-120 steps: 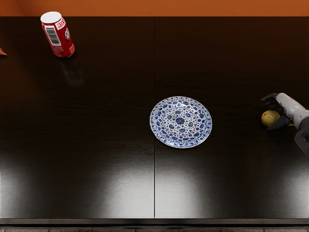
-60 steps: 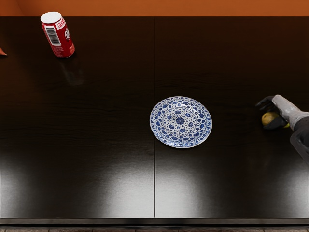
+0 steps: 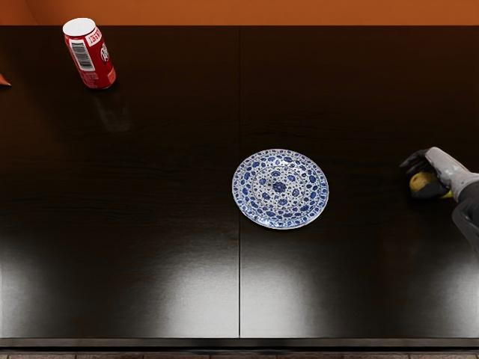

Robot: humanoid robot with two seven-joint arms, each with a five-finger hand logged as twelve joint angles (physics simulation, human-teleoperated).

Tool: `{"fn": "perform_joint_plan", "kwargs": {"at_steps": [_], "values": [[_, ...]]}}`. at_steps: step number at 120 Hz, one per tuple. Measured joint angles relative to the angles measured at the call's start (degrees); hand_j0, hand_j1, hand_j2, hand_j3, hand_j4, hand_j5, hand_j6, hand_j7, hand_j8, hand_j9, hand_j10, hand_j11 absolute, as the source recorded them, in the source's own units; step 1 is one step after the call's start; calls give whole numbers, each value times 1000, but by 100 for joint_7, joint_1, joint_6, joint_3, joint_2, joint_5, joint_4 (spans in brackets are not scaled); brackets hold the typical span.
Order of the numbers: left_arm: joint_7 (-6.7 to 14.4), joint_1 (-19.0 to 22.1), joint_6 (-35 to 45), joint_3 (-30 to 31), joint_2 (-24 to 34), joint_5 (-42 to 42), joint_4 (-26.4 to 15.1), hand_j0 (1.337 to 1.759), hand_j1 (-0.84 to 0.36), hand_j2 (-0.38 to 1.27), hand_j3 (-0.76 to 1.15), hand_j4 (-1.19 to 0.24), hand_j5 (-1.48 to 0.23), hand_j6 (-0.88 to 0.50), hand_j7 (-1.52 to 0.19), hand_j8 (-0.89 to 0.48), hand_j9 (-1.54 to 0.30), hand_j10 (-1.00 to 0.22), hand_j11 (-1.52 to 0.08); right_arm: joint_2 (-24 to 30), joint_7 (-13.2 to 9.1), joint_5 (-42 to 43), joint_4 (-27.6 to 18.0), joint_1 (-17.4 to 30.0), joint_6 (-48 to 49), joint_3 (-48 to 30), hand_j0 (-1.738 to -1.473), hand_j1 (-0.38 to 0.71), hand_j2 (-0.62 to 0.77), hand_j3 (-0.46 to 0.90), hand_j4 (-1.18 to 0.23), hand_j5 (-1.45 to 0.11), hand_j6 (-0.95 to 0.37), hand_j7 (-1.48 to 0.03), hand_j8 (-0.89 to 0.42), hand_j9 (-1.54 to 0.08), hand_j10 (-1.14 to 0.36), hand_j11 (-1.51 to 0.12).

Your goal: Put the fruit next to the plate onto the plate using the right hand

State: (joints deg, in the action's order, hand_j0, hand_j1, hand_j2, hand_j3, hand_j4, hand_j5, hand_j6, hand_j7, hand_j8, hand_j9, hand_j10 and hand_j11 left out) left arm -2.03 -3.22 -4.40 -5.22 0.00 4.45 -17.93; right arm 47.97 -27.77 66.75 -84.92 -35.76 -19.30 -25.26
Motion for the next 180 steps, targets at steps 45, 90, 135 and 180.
{"fn": "perform_joint_plan", "kwargs": {"at_steps": [45,90,135,180], "values": [[0,1,0,1,0,-2,0,1658,344,1,0,-4,-5,-4,-5,-4,-5,-4,-5,21,-94,-48,2,-10,11,-6,-1652,267,188,0,-646,-841,-649,-838,-374,-855,-369,-877],[0,-1,0,2,0,-2,0,1658,344,1,0,-4,-5,-4,-5,-4,-5,-4,-5,284,-133,-97,-228,-65,74,-87,-1655,225,281,0,-673,-910,-684,-889,-446,-906,-450,-910],[0,-2,0,2,0,-1,0,1658,344,1,0,-4,-5,-4,-5,-4,-5,-4,-5,615,-399,-106,-721,-142,120,-207,-1655,198,260,0,-672,-911,-684,-889,-472,-902,-481,-908],[0,2,0,2,0,-4,0,1658,344,1,0,-4,-5,-4,-5,-4,-5,-4,-5,601,-438,-112,-1070,-273,377,-410,-1655,191,252,0,-664,-896,-675,-877,-485,-888,-490,-896]]}}
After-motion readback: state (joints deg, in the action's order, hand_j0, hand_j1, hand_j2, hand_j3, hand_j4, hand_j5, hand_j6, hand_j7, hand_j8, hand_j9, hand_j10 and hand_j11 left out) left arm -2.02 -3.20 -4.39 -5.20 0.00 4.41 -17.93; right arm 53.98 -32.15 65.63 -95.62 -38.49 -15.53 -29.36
